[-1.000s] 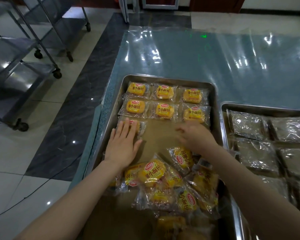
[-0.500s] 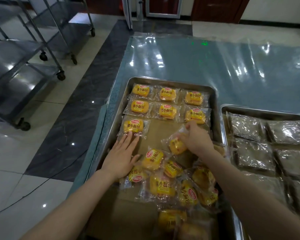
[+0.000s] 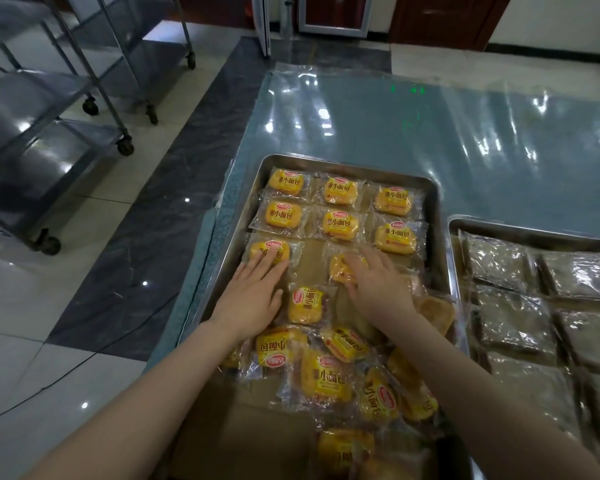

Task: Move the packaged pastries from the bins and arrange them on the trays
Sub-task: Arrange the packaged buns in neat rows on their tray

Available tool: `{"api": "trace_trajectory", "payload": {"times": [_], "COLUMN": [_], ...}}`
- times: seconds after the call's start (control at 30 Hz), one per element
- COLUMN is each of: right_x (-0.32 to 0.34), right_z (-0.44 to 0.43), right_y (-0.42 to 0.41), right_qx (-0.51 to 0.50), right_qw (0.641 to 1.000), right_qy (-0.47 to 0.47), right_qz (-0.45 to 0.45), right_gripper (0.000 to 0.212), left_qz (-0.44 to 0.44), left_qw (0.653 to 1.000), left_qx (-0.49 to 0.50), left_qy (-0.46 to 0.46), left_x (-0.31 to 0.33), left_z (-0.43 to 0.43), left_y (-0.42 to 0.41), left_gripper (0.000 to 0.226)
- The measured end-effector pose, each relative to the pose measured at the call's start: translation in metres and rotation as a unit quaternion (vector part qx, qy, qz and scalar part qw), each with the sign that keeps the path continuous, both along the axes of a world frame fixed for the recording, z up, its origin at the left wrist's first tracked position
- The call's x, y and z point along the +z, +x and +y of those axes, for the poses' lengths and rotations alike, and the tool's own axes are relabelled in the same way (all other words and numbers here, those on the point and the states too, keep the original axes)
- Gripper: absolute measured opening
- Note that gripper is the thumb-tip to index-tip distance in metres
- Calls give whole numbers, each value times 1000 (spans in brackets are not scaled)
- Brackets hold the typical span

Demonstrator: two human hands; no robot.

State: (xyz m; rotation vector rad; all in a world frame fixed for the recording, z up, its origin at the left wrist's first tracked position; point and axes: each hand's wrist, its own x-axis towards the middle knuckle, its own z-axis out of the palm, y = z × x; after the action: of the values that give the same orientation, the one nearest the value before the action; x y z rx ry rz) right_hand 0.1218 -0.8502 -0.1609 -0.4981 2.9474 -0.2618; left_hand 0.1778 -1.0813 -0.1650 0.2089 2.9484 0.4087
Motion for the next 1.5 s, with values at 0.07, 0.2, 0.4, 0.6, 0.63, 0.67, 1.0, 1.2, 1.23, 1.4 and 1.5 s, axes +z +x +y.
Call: {"api": "trace_trajectory", "payload": {"times": [0.07,0.2,0.4,0.6,0.63,0.67,1.0,1.2,1.23,1.4,1.5], "right_x": [-3,-9,-14,-6,-1,3,23,15,14,23,35], "right_z": [-3,-16,-21,-15,-10,-3,56,48,47,48,54], "right_y": [1,6,6,16,17,18,53,53,52,34,21], "right_qx": [2,60,52,25,-2,-32,-29,-93,-112,-168,-176], "right_qw": [998,997,998,993,994,996,997,993,992,963,916], "right_qy": [-26,-22,-10,-60,-73,-68,19,33,23,-141,-278], "right_qz": [-50,-30,-39,-98,-77,-50,-65,-60,-59,-153,-229], "right_gripper": [47,49,53,56,54,50,44,53,51,19,21], "left_qz": [-28,-86,-72,-13,-21,-32,-69,-69,-71,-77,-58], "left_qw": [1000,996,997,998,997,996,990,985,985,981,983], "left_qx": [3,0,-5,-40,-52,-62,-102,-133,-137,-120,-91], "left_qy": [-1,-25,-24,37,43,49,66,81,82,129,148], "left_x": [2,-3,-3,2,2,1,3,2,2,12,16], "left_z": [3,4,3,20,25,30,38,27,26,23,24], "left_y": [-11,-19,-15,7,12,16,30,34,34,27,23], "left_gripper": [58,64,66,63,62,61,37,40,47,71,61]}}
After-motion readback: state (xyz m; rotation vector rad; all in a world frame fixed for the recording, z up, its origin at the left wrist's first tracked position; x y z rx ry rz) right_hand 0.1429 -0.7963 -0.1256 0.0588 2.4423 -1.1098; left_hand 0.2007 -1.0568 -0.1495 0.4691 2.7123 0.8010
